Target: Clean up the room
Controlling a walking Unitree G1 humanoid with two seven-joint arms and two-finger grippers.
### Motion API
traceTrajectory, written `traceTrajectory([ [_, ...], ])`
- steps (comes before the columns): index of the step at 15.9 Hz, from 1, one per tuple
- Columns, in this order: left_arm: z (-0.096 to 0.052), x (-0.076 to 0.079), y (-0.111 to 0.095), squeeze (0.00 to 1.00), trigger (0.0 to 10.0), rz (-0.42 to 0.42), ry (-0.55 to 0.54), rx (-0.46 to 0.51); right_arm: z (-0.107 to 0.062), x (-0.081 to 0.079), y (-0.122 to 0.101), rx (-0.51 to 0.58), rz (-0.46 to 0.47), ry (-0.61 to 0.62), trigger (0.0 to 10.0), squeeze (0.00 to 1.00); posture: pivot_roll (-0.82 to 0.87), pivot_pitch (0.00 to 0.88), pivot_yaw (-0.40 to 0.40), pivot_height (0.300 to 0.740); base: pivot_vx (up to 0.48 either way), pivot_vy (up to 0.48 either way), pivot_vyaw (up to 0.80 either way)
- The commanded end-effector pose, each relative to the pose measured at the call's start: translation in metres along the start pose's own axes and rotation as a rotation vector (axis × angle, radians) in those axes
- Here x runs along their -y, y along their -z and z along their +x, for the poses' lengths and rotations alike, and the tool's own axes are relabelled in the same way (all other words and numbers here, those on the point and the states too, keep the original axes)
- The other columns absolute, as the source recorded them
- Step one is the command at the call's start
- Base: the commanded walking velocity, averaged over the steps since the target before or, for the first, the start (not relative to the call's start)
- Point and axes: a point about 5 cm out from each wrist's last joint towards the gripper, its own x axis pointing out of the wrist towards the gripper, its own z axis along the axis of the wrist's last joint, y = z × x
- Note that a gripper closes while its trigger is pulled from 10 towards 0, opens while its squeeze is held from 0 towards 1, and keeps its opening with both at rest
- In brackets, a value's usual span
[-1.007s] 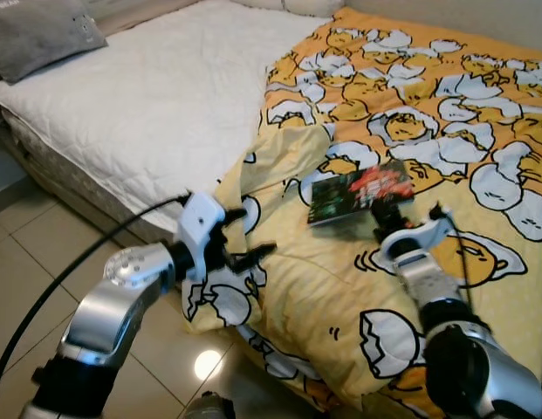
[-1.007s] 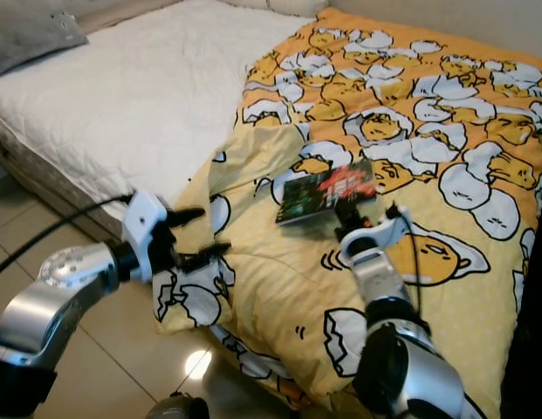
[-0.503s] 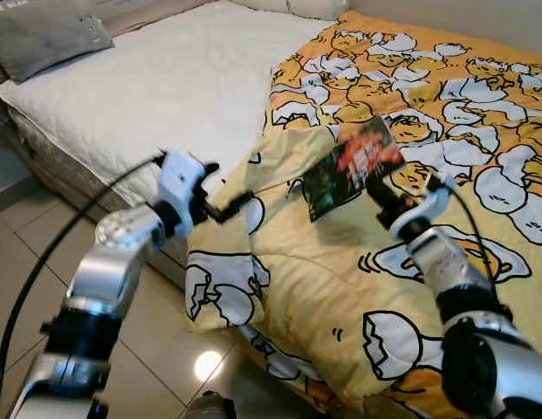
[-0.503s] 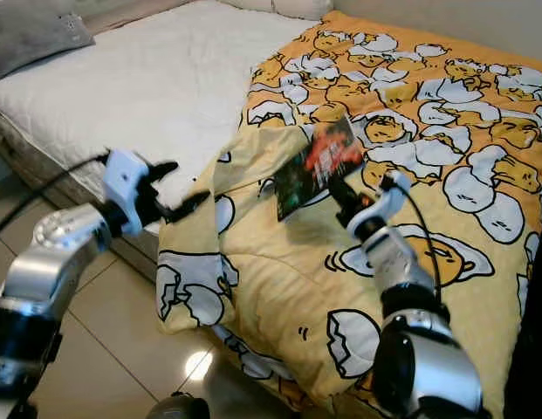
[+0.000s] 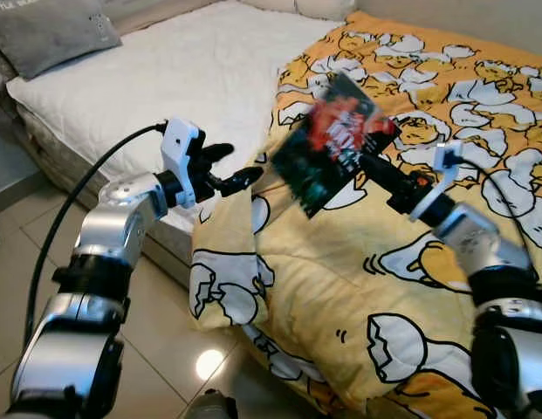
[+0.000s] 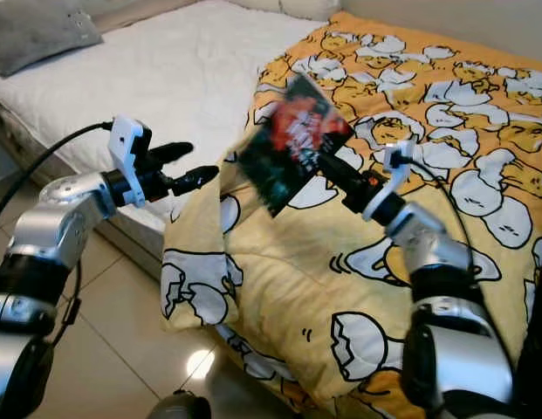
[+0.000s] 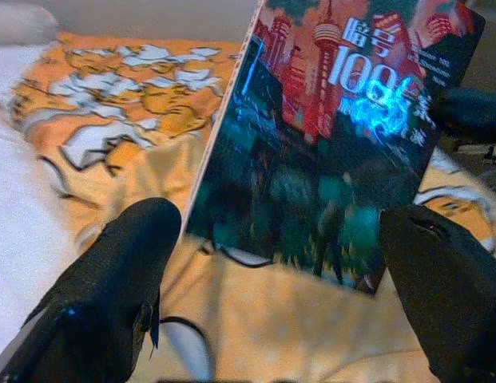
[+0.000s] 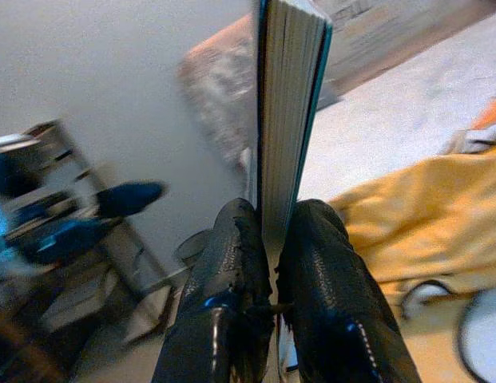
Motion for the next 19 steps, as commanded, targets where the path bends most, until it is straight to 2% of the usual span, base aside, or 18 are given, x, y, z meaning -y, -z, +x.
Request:
traceTrajectory([
  [1,0.003,0.0,-0.007,0.96,10.0,-0.049,0.071,0.021,-0.001,-0.012,-0.008,-0.03,-0.012,-0.143,0.0,0.0,-0.11,0.0,0.049,0.74,0.0,0.0,0.0],
  [3,0.008,-0.001,-0.005,0.0,10.0,-0.084,0.093,0.005,-0.004,-0.023,-0.007,-0.082,0.002,-0.253,0.0,0.0,-0.11,0.0,0.053,0.74,0.0,0.0,0.0],
  [4,0.011,-0.005,-0.003,0.0,10.0,-0.091,0.09,-0.012,-0.006,-0.032,-0.003,-0.133,-0.004,-0.336,0.0,0.0,-0.12,0.0,0.059,0.74,0.0,0.0,0.0],
  [5,0.012,-0.006,-0.004,0.0,10.0,-0.097,0.098,-0.015,-0.007,-0.035,-0.002,-0.152,-0.004,-0.359,0.0,0.0,-0.12,0.0,0.059,0.74,0.0,0.0,0.0],
  [8,0.014,0.004,0.0,0.0,10.0,-0.167,0.246,-0.046,-0.01,-0.044,-0.001,-0.177,0.008,-0.428,0.0,0.0,-0.12,0.0,0.067,0.74,0.0,0.0,0.0],
  [9,0.014,0.01,0.006,0.0,1.6,-0.204,0.332,-0.072,-0.011,-0.048,0.0,-0.188,0.012,-0.439,0.0,0.0,-0.13,0.0,0.07,0.74,0.0,0.0,0.0],
  [10,0.013,0.011,0.006,0.0,0.0,-0.226,0.351,-0.071,-0.011,-0.048,0.0,-0.192,0.013,-0.44,0.0,0.0,-0.13,0.0,0.07,0.74,0.0,0.0,0.0],
  [12,0.006,0.013,0.008,0.0,0.0,-0.258,0.413,-0.116,-0.014,-0.052,0.002,-0.206,0.014,-0.453,0.0,0.0,-0.12,0.0,0.066,0.74,0.0,0.0,0.0],
  [13,0.0,0.013,0.01,0.0,0.0,-0.246,0.436,-0.149,-0.015,-0.053,0.002,-0.212,0.016,-0.464,0.0,0.0,-0.12,0.0,0.063,0.74,0.0,0.0,0.0],
  [15,-0.006,0.012,0.007,0.0,0.0,-0.243,0.458,-0.155,-0.016,-0.055,0.001,-0.222,0.021,-0.48,0.0,0.0,-0.12,0.0,0.062,0.74,0.0,0.0,0.0],
  [17,-0.021,0.016,0.003,0.0,0.0,-0.29,0.55,-0.159,-0.018,-0.057,0.003,-0.25,0.033,-0.499,0.0,0.0,-0.11,0.0,0.055,0.74,0.0,0.0,0.0],
  [19,-0.025,0.021,0.004,0.0,0.0,-0.297,0.585,-0.181,-0.018,-0.059,0.003,-0.258,0.036,-0.516,0.0,0.0,-0.11,0.0,0.052,0.74,0.0,0.0,0.0],
])
